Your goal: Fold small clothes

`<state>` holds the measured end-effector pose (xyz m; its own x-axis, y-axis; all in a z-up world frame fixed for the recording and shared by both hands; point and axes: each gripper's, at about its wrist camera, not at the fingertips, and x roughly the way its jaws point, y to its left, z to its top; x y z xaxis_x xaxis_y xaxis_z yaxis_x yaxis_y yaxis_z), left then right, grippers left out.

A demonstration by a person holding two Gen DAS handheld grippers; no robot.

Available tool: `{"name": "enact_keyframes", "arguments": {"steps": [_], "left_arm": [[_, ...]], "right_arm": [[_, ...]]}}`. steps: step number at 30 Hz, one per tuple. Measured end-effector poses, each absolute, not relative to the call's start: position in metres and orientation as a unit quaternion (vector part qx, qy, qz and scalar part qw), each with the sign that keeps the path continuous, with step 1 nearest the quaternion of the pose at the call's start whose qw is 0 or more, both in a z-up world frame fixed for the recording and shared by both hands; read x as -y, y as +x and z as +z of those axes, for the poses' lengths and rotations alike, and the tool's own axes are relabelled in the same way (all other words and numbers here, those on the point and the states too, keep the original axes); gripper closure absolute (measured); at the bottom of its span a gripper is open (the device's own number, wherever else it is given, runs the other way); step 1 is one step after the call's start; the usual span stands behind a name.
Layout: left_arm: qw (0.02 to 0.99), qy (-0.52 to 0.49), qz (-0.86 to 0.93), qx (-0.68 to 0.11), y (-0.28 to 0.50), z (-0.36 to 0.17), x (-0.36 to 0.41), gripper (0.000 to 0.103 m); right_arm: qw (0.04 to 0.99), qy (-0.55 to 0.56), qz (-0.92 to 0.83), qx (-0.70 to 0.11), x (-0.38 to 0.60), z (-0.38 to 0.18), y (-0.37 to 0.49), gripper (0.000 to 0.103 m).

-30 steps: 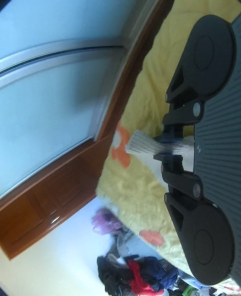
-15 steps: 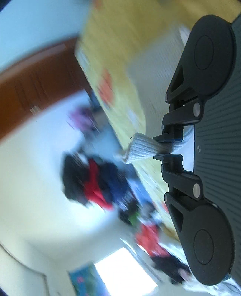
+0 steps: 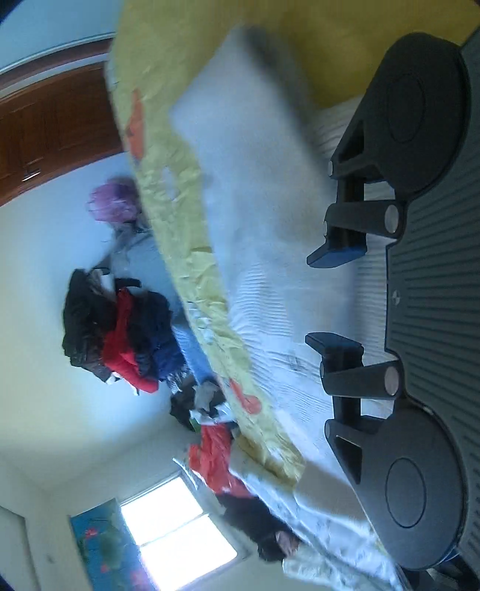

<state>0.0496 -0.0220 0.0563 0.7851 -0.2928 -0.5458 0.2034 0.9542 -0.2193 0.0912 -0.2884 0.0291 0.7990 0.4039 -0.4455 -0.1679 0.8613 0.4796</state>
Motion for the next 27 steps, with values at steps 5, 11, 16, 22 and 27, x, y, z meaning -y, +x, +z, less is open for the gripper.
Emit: {"name": "enact_keyframes", "arguments": {"steps": [5,11,16,22,27], "left_arm": [[0.885,-0.198,-0.161,-0.389,0.121,0.035,0.038,0.000],[0.847,-0.288,-0.138,-0.424,0.168,0.012,0.046,0.002],[0.863,-0.235,-0.097,-0.436,0.182,0.016,0.059,0.077],[0.896,-0.151,-0.102,-0.404,0.182,0.032,0.070,0.097],[0.937,-0.107,-0.108,-0.314,0.175,0.090,0.059,0.097]], "right_arm": [[0.915,0.221,0.142,-0.307,0.301,-0.008,0.078,0.060],[0.904,0.270,0.151,-0.294,0.310,-0.018,0.079,0.056],[0.897,0.292,0.160,-0.291,0.315,-0.020,0.075,0.055],[0.894,0.299,0.163,-0.291,0.314,-0.019,0.073,0.054],[0.894,0.298,0.163,-0.291,0.315,-0.018,0.073,0.054]]}}
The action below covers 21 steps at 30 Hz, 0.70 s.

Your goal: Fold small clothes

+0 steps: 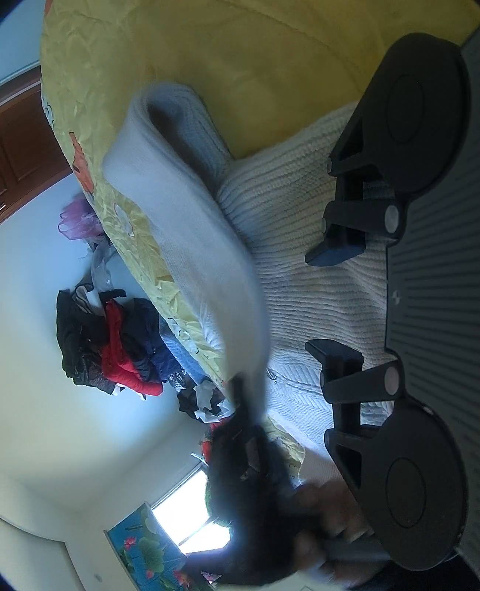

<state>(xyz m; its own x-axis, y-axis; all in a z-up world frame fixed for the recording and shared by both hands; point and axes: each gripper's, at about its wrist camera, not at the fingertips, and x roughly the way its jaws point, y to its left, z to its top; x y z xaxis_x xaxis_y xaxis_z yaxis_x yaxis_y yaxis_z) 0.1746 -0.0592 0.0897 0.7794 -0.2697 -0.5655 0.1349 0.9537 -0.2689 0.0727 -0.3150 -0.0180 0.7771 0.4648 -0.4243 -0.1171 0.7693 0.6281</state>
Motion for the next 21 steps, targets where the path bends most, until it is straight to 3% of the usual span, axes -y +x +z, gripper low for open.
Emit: {"name": "enact_keyframes", "arguments": {"steps": [6,16,21], "left_arm": [[0.952,-0.081,-0.062,-0.290,0.167,0.104,0.007,0.097],[0.926,-0.064,0.029,-0.370,0.162,0.022,-0.047,0.097],[0.932,-0.044,0.058,-0.355,0.139,0.045,-0.044,0.089]], "right_arm": [[0.894,0.299,0.163,-0.291,0.316,-0.017,0.072,0.054],[0.895,0.296,0.162,-0.291,0.315,-0.015,0.071,0.053],[0.899,0.271,0.160,-0.304,0.312,-0.008,0.071,0.052]]}}
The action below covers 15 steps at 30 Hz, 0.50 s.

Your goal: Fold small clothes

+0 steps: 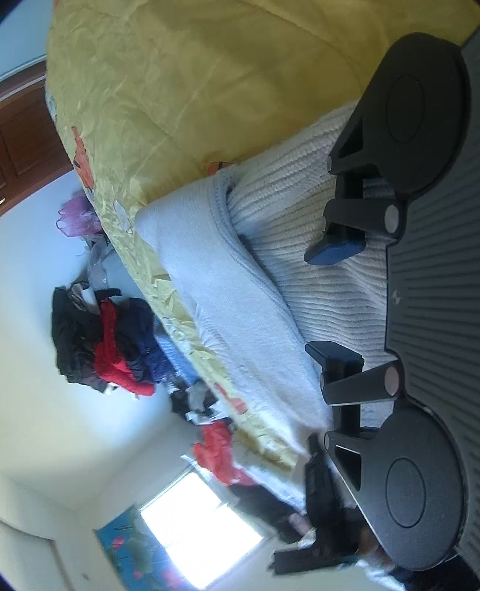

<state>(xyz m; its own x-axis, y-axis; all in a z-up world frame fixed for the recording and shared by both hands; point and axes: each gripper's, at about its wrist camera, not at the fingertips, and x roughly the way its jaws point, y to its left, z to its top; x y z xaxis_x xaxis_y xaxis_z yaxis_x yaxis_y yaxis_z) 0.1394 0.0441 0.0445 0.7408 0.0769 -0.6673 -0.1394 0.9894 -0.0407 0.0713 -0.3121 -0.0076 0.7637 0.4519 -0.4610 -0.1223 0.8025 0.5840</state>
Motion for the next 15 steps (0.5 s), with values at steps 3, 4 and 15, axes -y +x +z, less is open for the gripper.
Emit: {"name": "enact_keyframes", "arguments": {"steps": [3,4,15], "left_arm": [[0.954,-0.030,0.091,-0.285,0.112,0.068,-0.047,0.072],[0.962,-0.028,0.090,-0.258,0.104,0.073,-0.044,0.053],[0.940,-0.004,0.000,-0.342,0.155,0.011,0.010,0.020]], "right_arm": [[0.908,0.256,0.158,-0.290,0.312,0.017,0.070,0.040],[0.915,0.252,0.160,-0.273,0.314,0.026,0.074,0.033],[0.934,0.101,0.086,-0.331,0.279,0.021,0.222,0.034]]}}
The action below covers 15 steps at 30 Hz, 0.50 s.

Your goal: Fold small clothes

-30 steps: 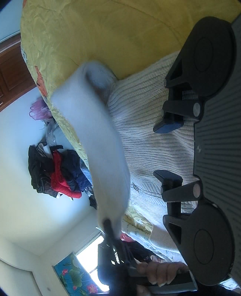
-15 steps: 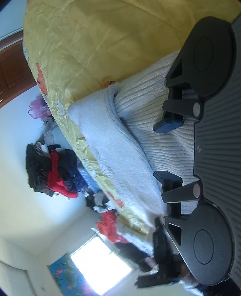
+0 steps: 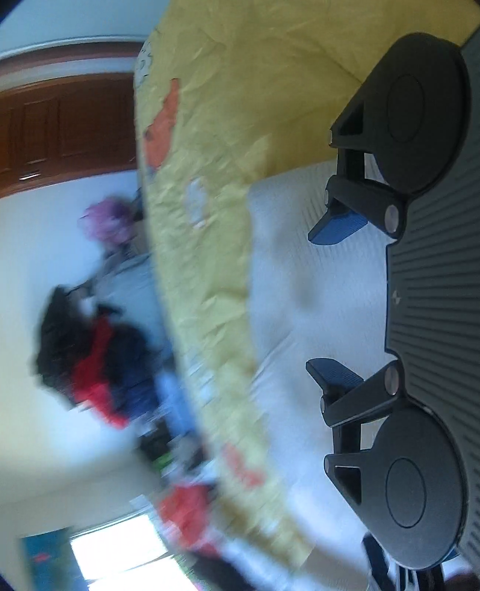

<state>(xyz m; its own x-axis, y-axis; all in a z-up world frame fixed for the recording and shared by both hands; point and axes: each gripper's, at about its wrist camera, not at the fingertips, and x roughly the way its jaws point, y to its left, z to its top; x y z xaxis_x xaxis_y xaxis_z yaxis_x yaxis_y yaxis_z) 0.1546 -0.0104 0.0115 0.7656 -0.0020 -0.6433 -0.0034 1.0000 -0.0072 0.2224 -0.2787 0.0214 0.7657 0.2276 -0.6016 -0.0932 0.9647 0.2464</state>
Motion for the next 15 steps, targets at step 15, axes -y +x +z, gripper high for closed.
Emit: {"name": "enact_keyframes", "arguments": {"steps": [15], "left_arm": [[0.965,-0.094,-0.008,-0.244,0.072,0.049,-0.074,0.016]], "right_arm": [[0.947,0.007,0.098,-0.306,0.270,0.000,0.210,0.027]]}}
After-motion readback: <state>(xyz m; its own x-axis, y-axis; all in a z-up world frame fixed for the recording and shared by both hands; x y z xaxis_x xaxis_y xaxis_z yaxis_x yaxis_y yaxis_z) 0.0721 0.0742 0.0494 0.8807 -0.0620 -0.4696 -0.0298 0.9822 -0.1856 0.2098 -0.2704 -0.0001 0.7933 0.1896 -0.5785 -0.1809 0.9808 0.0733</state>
